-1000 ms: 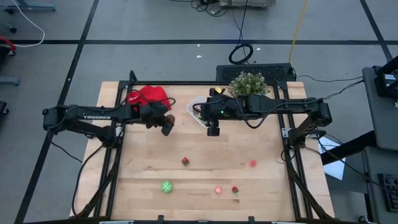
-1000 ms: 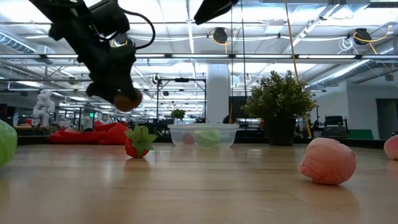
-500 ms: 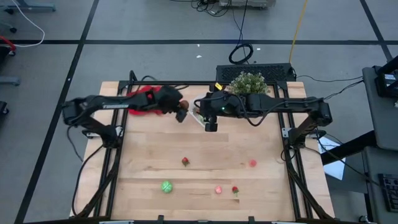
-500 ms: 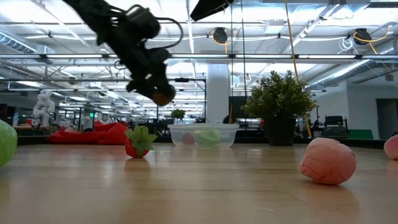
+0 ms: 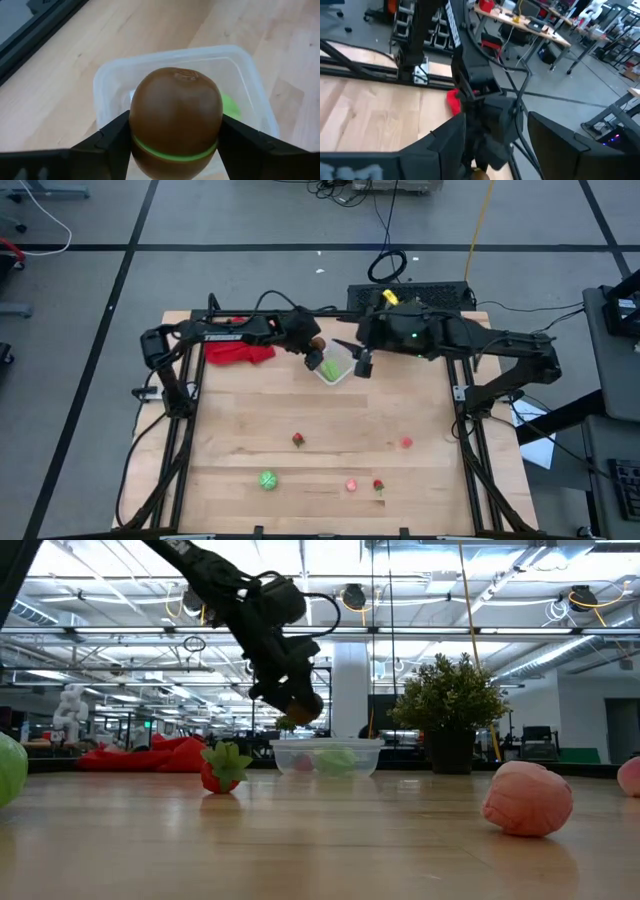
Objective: Pick and placing Produce into tupperware
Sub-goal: Put the brown kiwi into the transparent bin
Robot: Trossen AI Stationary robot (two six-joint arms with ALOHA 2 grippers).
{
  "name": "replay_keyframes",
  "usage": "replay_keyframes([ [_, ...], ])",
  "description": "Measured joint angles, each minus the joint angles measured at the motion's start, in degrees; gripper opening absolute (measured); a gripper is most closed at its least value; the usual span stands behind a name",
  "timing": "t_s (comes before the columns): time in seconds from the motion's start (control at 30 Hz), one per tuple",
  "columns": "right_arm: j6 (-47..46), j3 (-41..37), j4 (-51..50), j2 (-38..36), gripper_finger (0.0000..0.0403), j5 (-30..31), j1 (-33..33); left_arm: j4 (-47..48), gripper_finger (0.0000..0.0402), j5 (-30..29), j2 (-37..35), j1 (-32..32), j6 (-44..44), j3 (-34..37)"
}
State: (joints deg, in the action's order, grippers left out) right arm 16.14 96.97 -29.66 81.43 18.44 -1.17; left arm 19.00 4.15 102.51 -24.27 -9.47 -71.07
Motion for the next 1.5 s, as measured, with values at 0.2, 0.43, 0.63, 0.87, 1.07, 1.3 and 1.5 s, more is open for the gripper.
replay_keyframes([
  [0.2, -0.24, 0.0, 0.92, -0.58, 0.0205, -0.17, 0.09, 2.03, 0.0243, 0.37, 4.31, -0.62, 0.77, -4.46],
  [0.43, 0.95, -0.07, 0.78, 0.23, 0.0205, -0.46, 0.13, 4.68, 0.0237, 0.58, 8.31, -1.89, 1.2, -8.11],
  [0.63, 1.2, -0.02, 1.14, 0.1, 0.0205, -0.46, 0.13, 4.8, 0.0242, 1.92, 9.4, -2.87, 1.03, -8.4],
  [0.87, 1.29, -0.02, 1.17, 0.1, 0.0205, -0.5, 0.13, 3.33, 0.0239, 3.43, 9.43, -3.5, 0.33, -8.4],
  [1.07, 1.22, -0.02, 1.17, 0.1, 0.0205, -0.52, 0.13, 2.64, 0.024, 3.43, 9.63, -3.56, 0.32, -8.4],
  [1.3, 1.1, 0.0, 1.15, 0.1, 0.0205, -0.7, 0.17, 1.21, 0.0241, 3.43, 10.12, -3.72, -0.26, -8.35],
  [1.5, 1.09, 0.0, 1.12, 0.1, 0.0205, -0.72, 0.21, 0.64, 0.0241, 3.46, 11.33, -4.0, -0.55, -8.33],
])
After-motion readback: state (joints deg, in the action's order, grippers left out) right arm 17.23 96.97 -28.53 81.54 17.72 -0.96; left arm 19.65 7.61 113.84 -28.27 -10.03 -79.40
